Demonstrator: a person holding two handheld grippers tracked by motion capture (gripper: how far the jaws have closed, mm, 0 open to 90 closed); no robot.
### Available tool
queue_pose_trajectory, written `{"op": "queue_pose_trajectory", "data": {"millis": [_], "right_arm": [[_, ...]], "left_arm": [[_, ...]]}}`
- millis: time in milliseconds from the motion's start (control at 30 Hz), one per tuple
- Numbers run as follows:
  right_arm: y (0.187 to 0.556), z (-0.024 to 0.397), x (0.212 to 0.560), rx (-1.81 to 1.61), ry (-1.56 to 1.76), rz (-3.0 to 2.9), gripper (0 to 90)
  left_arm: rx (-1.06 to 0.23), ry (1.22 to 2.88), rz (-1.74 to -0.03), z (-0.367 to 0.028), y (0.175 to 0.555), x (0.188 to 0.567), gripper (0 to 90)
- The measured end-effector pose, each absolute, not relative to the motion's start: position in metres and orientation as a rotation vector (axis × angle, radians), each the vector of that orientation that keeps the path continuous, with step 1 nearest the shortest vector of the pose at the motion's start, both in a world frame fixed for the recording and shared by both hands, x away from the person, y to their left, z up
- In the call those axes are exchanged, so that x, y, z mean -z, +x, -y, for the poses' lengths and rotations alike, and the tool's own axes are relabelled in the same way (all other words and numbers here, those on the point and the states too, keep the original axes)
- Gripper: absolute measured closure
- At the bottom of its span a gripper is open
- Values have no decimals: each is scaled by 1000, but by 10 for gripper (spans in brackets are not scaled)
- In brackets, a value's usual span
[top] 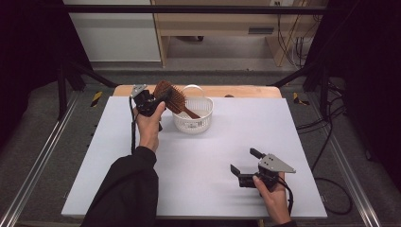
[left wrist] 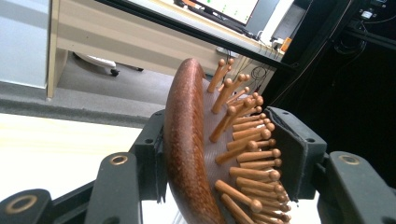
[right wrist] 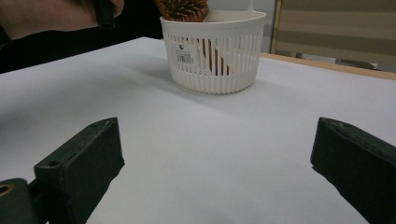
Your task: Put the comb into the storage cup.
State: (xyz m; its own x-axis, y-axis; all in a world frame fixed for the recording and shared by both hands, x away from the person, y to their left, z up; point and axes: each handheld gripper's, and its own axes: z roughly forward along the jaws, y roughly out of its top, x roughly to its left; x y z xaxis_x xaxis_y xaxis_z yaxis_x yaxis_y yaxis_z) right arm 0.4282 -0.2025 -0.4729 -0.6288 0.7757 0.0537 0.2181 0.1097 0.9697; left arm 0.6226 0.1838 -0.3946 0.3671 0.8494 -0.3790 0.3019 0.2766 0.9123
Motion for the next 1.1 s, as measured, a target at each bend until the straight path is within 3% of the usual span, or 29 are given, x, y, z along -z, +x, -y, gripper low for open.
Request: {"op": "queue_pose_trajectory", "data": {"millis": [1100], "right_arm": [[429,201,474,-1547,964,-1930,27]], "left_arm": [[-526,1304,-1203,-185,626,397,395]]}}
